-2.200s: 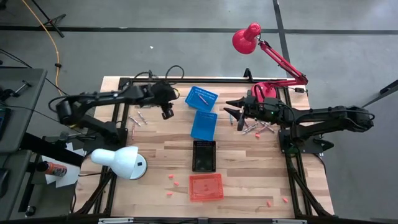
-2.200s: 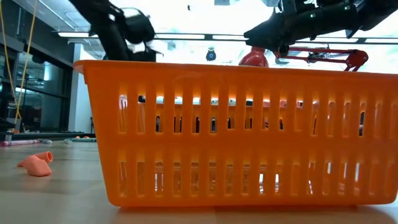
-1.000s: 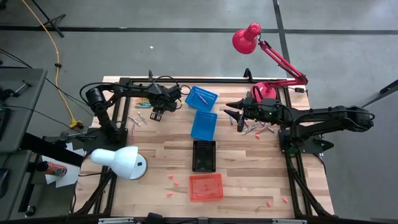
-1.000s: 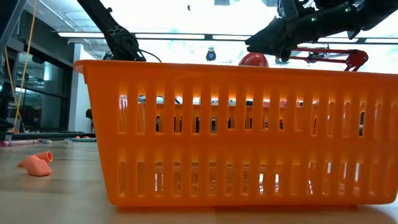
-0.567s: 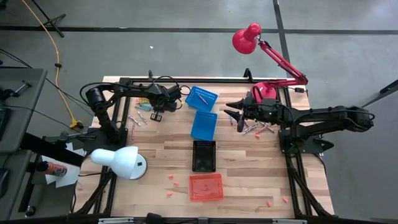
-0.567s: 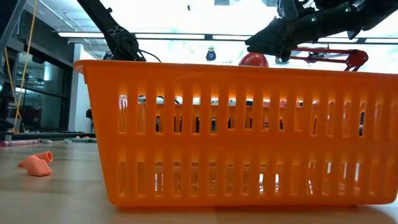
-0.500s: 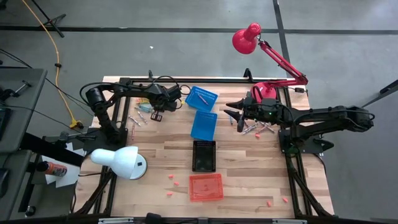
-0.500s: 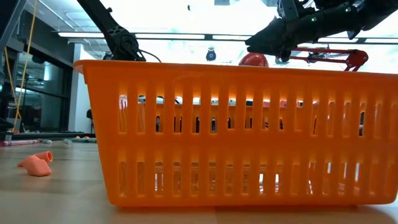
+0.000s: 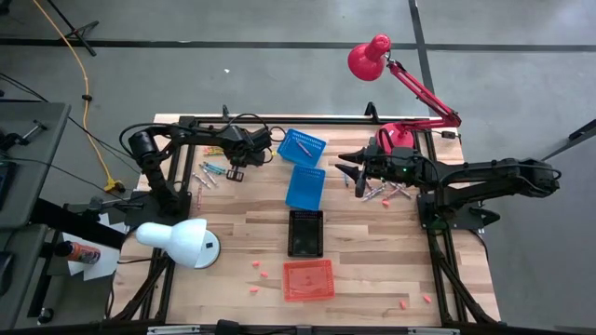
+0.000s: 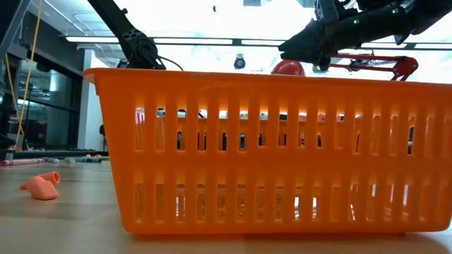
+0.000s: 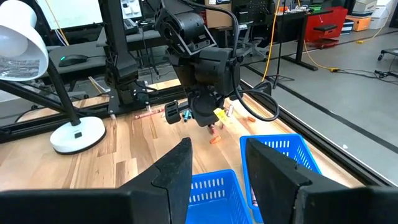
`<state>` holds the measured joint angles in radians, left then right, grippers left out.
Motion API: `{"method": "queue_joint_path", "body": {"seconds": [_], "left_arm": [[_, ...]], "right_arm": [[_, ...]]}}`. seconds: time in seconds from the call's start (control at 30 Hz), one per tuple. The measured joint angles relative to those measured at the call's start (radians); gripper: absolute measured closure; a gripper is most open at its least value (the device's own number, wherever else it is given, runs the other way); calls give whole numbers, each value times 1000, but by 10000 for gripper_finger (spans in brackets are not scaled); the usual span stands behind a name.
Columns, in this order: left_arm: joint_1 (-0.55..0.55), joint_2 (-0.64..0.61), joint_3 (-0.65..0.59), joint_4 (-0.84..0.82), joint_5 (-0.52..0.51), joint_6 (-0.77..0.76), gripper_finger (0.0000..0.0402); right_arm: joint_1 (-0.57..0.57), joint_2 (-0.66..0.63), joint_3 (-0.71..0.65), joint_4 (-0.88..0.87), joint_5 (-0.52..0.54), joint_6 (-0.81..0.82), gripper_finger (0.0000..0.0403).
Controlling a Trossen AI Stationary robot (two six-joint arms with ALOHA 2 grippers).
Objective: Sort crayons
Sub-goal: Put the pink crayon into the top blue bin
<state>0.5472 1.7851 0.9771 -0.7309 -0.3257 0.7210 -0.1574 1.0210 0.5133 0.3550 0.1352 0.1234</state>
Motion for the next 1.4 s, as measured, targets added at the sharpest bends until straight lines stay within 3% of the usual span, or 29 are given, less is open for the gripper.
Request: {"method": "queue_joint_path", "body": {"seconds": [0.4, 0.8, 1.2, 1.4], "left_arm": [[0, -22, -4, -4, 14, -13, 401], [-15, -203, -4, 25, 162, -91, 401], [-63, -488, -2, 457, 650, -323, 401], [-144, -521, -127, 833, 768, -424, 401]], "right_arm": [[0, 0, 0, 0, 0, 0, 258], [0, 0, 0, 0, 0, 0, 258], [0, 0, 0, 0, 0, 0, 258], [0, 22, 1, 44, -40, -34, 258]]}}
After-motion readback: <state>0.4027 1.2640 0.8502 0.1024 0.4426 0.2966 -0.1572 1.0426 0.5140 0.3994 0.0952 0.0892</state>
